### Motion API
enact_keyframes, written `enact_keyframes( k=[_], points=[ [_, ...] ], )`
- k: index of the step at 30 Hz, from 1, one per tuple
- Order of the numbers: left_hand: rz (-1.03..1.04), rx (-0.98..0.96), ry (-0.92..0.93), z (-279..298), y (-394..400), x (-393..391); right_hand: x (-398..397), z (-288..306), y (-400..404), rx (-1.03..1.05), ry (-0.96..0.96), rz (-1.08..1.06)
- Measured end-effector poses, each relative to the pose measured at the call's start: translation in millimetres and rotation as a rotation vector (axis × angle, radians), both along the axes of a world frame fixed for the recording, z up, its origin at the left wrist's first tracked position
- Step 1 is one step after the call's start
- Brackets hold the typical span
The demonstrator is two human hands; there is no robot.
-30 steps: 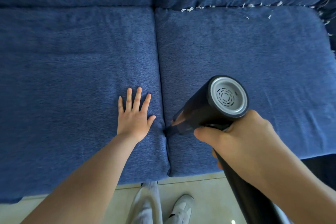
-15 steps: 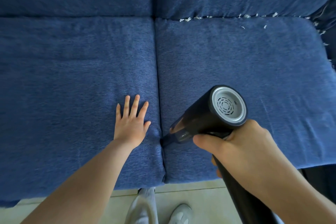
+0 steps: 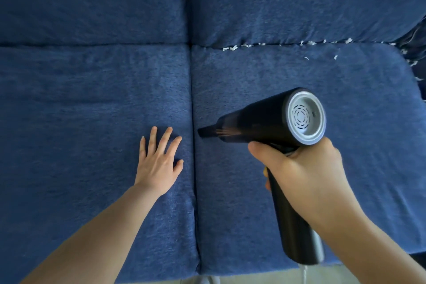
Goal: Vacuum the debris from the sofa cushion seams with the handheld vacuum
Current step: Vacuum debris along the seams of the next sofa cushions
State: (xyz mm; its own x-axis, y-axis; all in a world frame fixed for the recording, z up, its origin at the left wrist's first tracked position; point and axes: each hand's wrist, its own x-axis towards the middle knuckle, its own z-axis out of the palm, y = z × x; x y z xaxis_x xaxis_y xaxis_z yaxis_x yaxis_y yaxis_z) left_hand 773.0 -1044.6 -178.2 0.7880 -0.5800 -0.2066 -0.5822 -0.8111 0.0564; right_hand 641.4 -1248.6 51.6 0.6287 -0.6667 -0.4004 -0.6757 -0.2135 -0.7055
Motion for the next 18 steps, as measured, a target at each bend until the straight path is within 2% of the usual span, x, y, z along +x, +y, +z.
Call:
enact_keyframes(
  k=[11, 18],
  points=[
    [0.007, -0.02, 0.043, 5.6, -67.1, 85.6, 87.7, -4.4, -41.1, -0.087, -0.082, 0.04],
    [-0.02, -0.122, 0.142, 19.3, -130.2, 124.1, 129.4, 6.3, -92.2, -0.16, -0.118, 0.015]
  ],
)
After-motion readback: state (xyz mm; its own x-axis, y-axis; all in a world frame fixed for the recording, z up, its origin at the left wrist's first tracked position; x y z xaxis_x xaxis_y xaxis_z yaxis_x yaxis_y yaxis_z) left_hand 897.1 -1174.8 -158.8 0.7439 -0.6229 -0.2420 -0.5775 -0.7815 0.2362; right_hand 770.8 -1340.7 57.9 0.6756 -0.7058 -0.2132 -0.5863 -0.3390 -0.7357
